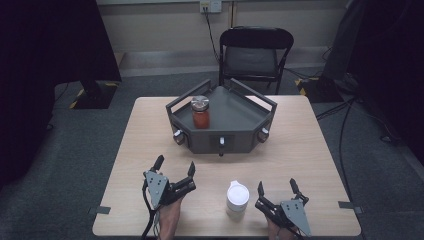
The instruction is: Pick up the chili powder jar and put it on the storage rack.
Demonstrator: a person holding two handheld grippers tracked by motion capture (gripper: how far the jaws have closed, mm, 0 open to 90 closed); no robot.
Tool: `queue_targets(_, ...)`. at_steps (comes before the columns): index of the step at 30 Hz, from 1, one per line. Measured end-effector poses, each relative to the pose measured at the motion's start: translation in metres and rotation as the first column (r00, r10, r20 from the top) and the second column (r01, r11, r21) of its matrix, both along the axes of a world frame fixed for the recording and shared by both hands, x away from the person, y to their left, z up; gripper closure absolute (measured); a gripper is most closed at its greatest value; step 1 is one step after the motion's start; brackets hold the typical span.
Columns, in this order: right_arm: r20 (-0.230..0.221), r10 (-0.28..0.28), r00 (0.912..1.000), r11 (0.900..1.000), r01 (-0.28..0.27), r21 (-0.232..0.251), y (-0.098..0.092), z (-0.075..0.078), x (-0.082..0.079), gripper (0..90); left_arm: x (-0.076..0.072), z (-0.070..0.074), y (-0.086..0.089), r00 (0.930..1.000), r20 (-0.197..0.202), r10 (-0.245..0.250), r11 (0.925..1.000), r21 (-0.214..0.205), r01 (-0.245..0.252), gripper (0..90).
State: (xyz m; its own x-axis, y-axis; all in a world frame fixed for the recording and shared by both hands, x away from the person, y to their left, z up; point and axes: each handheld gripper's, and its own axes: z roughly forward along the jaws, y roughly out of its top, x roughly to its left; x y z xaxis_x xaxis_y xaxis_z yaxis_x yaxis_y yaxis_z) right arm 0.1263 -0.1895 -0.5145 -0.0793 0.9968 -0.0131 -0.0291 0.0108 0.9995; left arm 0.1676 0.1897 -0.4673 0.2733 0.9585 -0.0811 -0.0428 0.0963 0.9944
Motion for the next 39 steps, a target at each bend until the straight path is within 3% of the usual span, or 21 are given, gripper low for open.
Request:
queue_targets(11,0.000,-0.001,1.0000,1.0000,0.001,0.000,0.000,0.000,0.000,1.3,-0.019,-0.032,0.004,0.9988,-0.009,0.049,0.9986,0.022,-0.048,0.0)
queue_targets(15,-0.001,-0.001,1.0000,1.0000,0.001,-0.001,0.000,0.000,0.000,1.4,-0.021,-0.037,0.007,0.9979,-0.033,0.056,0.9983,0.019,-0.055,0.0)
queue_targets(20,-0.002,-0.003,1.0000,1.0000,0.003,-0.002,0.001,0.000,0.000,1.3,-0.025,-0.045,0.007,0.9968,-0.022,0.076,0.9970,0.016,-0.076,0.0)
queue_targets(26,-0.002,-0.003,1.0000,1.0000,0.003,-0.002,0.001,0.000,0.000,1.3,-0.029,-0.055,0.001,0.9938,0.006,0.111,0.9925,0.050,-0.111,0.0)
queue_targets(30,-0.001,-0.003,1.0000,1.0000,0.003,-0.002,0.001,0.000,0.000,1.3,-0.026,-0.054,0.002,0.9945,-0.001,0.105,0.9926,0.063,-0.104,0.0)
queue_targets(32,-0.001,-0.003,1.0000,1.0000,0.003,-0.001,0.001,0.000,0.000,1.3,-0.024,-0.049,0.001,0.9948,-0.025,0.099,0.9916,0.087,-0.096,0.0)
queue_targets(34,-0.001,-0.003,1.0000,1.0000,0.003,-0.001,0.001,0.000,0.000,1.3,-0.024,-0.049,-0.003,0.9917,-0.024,0.127,0.9887,0.084,-0.124,0.6)
queue_targets(39,0.000,-0.003,1.0000,1.0000,0.003,-0.001,0.001,0.000,0.000,1.2,-0.024,-0.049,-0.003,0.9911,-0.024,0.131,0.9881,0.085,-0.128,0.1)
